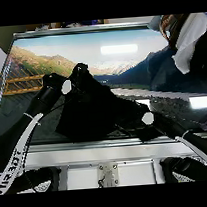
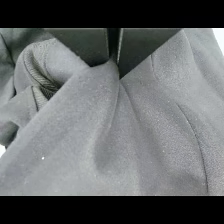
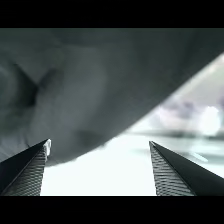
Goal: Fold the clothes and pants, and hang the long-sleeved shirts on hangers.
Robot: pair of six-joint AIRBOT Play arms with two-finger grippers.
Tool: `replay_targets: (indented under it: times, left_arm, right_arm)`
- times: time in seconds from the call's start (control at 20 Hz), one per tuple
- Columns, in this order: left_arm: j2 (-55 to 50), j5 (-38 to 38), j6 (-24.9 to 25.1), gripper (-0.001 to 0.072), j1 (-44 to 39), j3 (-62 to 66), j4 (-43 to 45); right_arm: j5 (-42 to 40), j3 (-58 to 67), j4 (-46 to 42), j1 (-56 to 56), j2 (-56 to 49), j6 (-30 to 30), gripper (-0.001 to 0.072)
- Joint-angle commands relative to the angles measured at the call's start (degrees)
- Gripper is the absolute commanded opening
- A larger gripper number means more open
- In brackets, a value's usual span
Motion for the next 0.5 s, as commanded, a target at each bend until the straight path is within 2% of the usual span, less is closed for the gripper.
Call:
replay_targets:
  times: [0.0,0.05,0.1,0.15,0.2,0.25,0.35,0.4,0.45]
  left_arm:
    - [0.0,-0.3,0.0,0.0021,0.1,0.0,0.0]
    - [0.0,-0.3,0.0,0.0021,0.1,0.0,0.0]
    - [0.0,-0.3,0.0,0.0021,0.1,0.0,0.0]
    - [0.0,-0.3,0.0,0.0021,0.1,0.0,0.0]
    - [0.0,-0.3,0.0,0.0021,0.1,0.1,-0.3]
    - [0.0,-0.4,0.0,0.0021,0.1,0.1,-1.1]
    - [0.5,-1.0,0.0,0.0022,0.0,0.1,-1.7]
    - [1.3,-0.9,0.0,0.0022,0.0,0.1,-3.9]
    - [2.2,-0.4,0.0,0.0022,0.0,0.1,-6.3]
  right_arm:
    - [-10.6,-1.0,7.6,4.5,-3.3,0.0,0.0670]
    - [-12.3,-1.0,8.9,5.7,-4.2,0.0,0.0669]
    - [-13.5,-0.8,9.7,6.7,-4.7,-0.6,0.0625]
    - [-14.3,-0.4,9.8,7.0,-4.9,-1.9,0.0435]
    - [-14.7,0.1,9.8,6.9,-4.7,-4.0,0.0186]
    - [-14.8,0.9,9.8,6.0,-4.3,-6.5,0.0027]
    - [-10.8,3.1,9.0,0.2,-1.7,-14.8,0.0022]
    - [-5.8,4.8,6.6,-5.0,0.1,-18.5,0.0021]
    - [-0.2,6.6,2.6,-10.6,1.7,-19.7,0.0022]
